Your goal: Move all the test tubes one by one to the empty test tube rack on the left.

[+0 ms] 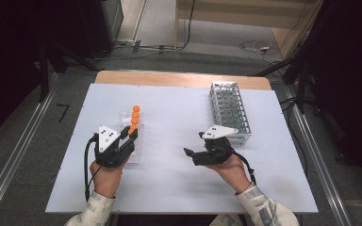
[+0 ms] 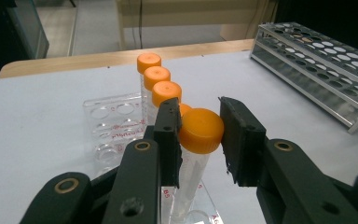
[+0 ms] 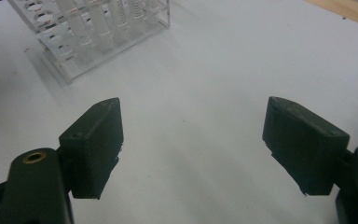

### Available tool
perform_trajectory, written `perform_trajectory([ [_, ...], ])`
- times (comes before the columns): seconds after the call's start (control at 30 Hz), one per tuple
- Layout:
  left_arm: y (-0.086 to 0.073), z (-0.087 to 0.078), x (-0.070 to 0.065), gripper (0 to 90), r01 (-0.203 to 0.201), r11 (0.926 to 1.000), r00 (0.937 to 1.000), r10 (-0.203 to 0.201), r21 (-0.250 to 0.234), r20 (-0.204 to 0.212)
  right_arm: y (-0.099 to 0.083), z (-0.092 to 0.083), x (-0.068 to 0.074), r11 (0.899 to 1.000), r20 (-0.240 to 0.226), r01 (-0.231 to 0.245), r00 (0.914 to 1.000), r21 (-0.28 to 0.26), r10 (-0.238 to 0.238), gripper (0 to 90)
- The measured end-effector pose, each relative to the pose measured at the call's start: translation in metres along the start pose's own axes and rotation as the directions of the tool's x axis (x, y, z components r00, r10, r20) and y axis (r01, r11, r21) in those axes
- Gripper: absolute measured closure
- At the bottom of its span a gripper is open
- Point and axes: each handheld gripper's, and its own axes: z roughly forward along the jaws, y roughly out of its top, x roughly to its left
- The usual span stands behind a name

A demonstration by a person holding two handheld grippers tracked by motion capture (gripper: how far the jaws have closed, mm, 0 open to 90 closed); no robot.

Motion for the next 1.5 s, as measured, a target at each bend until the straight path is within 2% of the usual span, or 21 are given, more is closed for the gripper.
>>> perform_trajectory([
  [0.2,-0.0002,-0.0006,-0.0012,62.7,-0.006,1.0000,1.0000,0.006,0.002,0.003,-0.0001,0.0005,0.0000,1.000,0.000,0.002,1.0000,-0.001,-0.002,19.2],
  [0.43,0.0005,-0.0023,-0.0016,60.3,-0.005,1.0000,1.0000,0.005,-0.006,-0.001,0.0000,0.0000,-0.0002,1.000,0.000,-0.001,1.0000,-0.001,0.001,19.3],
  [0.73,0.0034,-0.0052,-0.0031,44.1,0.006,0.9997,0.9997,-0.006,-0.025,-0.023,0.0002,-0.0011,-0.0014,1.000,0.003,0.001,1.0000,-0.009,-0.001,19.3],
  [1.03,0.0050,-0.0050,-0.0033,30.3,0.022,0.9995,0.9993,-0.023,-0.021,-0.031,0.0002,-0.0030,-0.0038,1.000,0.011,-0.008,0.9999,-0.013,0.008,19.4],
  [1.5,0.0058,-0.0061,-0.0011,28.4,0.029,0.9992,0.9993,-0.029,-0.027,-0.025,0.0002,-0.0085,-0.0079,0.999,0.025,-0.022,0.9994,-0.032,0.023,19.6],
])
